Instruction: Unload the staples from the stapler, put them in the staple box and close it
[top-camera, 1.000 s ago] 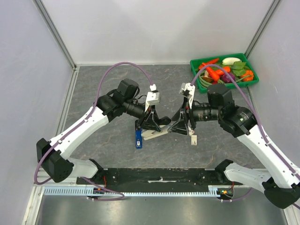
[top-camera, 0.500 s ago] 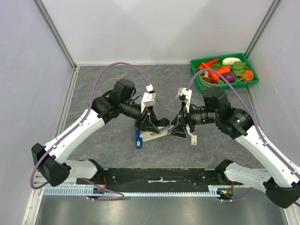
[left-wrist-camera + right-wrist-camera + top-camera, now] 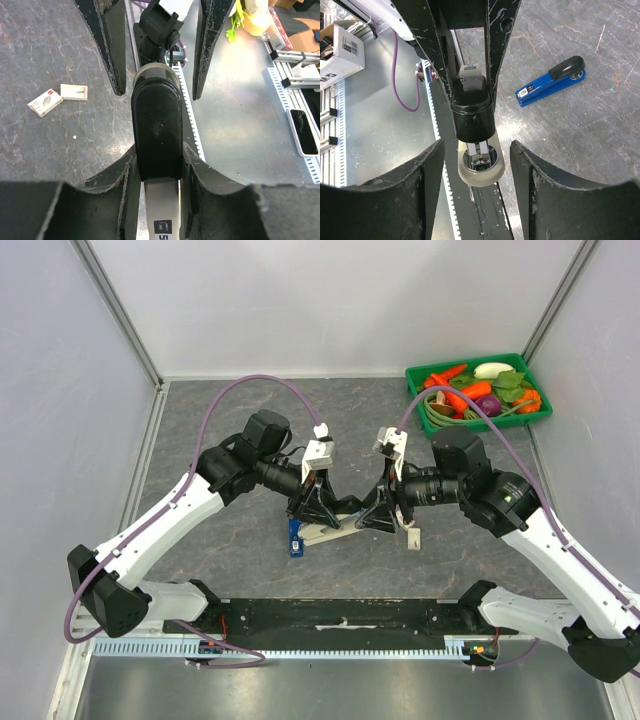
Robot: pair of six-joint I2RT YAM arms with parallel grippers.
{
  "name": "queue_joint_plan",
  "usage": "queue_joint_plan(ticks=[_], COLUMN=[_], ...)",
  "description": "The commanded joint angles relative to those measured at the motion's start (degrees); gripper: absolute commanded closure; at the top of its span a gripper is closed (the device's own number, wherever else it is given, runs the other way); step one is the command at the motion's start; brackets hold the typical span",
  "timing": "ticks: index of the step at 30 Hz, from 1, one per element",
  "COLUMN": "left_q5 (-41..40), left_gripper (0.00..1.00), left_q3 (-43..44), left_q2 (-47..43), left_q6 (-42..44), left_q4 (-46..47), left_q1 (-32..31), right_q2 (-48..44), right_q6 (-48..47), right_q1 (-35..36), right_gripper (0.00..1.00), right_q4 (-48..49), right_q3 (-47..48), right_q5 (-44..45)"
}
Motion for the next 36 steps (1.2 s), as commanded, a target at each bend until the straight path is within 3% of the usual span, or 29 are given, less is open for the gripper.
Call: queue_joint_plan(ticks=[1,8,20,26,30,36], left_q5=[3.57,3.74,3.57,-0.82,-4.33,-7.85], left_gripper=[0.98,0.98,0.98,0.98,0.98,0.98], left_q3=[1.21,0.77,-1.60,-7.83,-10.30,-11.80], left_q2=[-0.66,-1.18,-3.37,-8.29,-11.90,-14.28], left_q6=[-0.45,-2.11,-6.41,-16.78,-23.81,-28.91], left_q4=[0.80,3.34,10.10,26.34,36.89,45.17], left_q1=[-0.42,-0.51,-0.86,-0.77,-0.77,-0.69], right_q2=[0.01,-0.25,-1.83,-6.05,-8.59,-13.25], right_q6=[-0.35,2.72,5.54,6.77,9.14,11.87], right_q1=[0.49,1.28,2.77,2.77,2.77,2.77], right_gripper=[0.39,0.48,0.78,0.97,1.00,1.00], right_q4=[2.08,6.91,11.66,11.84,13.24,15.44], right_q3=[2.67,-1.63,-6.21,-9.81,-13.41,-17.11], right_q5=[0.28,-1.12,1.07,3.09,3.98,4.59])
